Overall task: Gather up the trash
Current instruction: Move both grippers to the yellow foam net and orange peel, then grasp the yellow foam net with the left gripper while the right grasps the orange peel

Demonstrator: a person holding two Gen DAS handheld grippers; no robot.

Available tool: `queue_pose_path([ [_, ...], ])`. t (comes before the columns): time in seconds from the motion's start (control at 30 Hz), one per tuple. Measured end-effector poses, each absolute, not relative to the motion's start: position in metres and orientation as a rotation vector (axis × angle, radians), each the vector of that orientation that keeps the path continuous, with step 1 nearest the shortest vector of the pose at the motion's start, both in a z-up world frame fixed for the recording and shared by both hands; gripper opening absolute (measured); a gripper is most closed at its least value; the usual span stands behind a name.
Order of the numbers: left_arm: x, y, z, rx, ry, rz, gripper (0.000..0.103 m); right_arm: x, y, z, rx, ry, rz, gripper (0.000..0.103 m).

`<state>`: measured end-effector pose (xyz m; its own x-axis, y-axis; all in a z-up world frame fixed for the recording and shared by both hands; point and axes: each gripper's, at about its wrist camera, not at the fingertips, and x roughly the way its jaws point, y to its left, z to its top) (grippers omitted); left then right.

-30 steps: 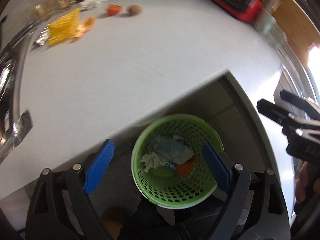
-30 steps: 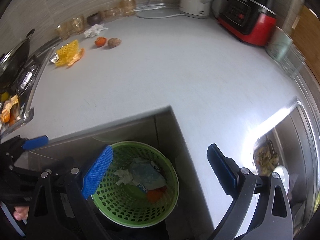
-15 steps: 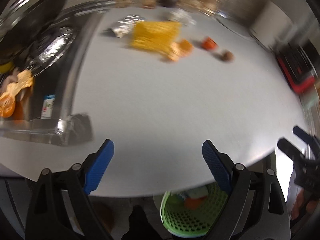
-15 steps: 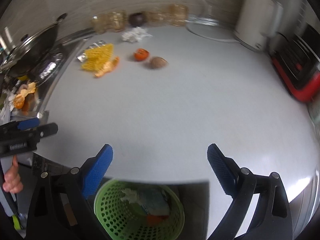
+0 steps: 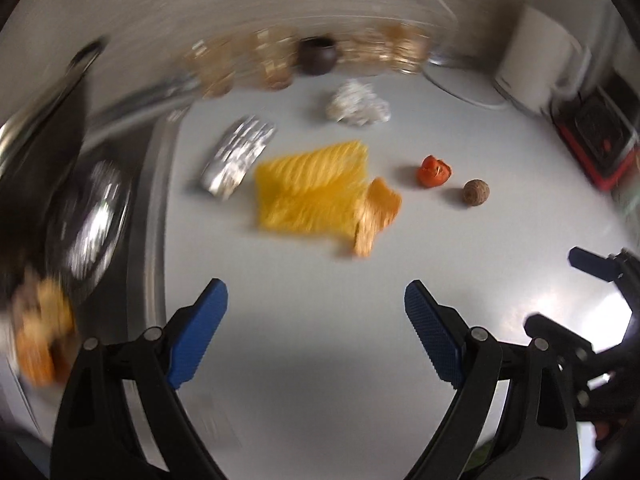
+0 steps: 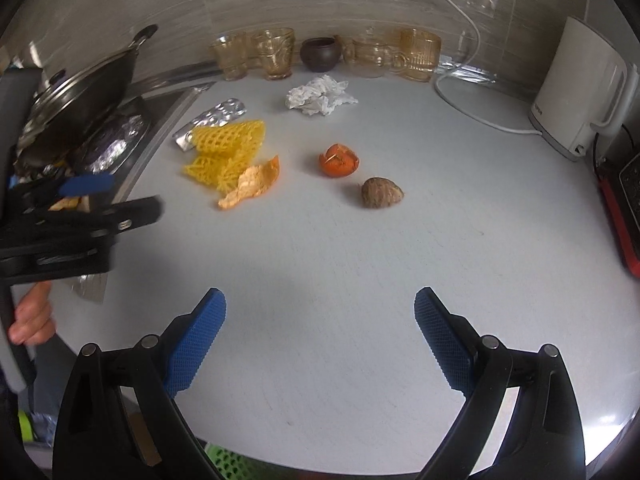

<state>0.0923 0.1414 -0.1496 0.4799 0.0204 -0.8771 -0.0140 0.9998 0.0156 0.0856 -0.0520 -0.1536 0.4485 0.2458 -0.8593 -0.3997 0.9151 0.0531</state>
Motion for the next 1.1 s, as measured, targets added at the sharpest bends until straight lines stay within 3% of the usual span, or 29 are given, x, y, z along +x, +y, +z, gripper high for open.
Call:
queue_pose_path([
  [0.43,0.192,0.140,-0.184,0.189,1.118,-0.258,0.085,0.114,-0.006,-0.179,-0.069,1.074,0.206,0.095],
  [0.7,0.208,0.152,-0.196,0.142,1.163,-0.294,0.060,0.126,0.014,-0.187,-0.053,1.074,0.187,0.095],
  [0.93,0.215,0.169,-0.202,0.036,1.190,-0.317,0.022,0.147,0.040,-0.194,-0.071,1.048,0.195,0.095],
  [1.1,0.212,0.178,-0.199,-0.005,1.176,-0.339,0.016,0.163,0.047,-0.202,-0.039,1.063,0.167,0.080],
])
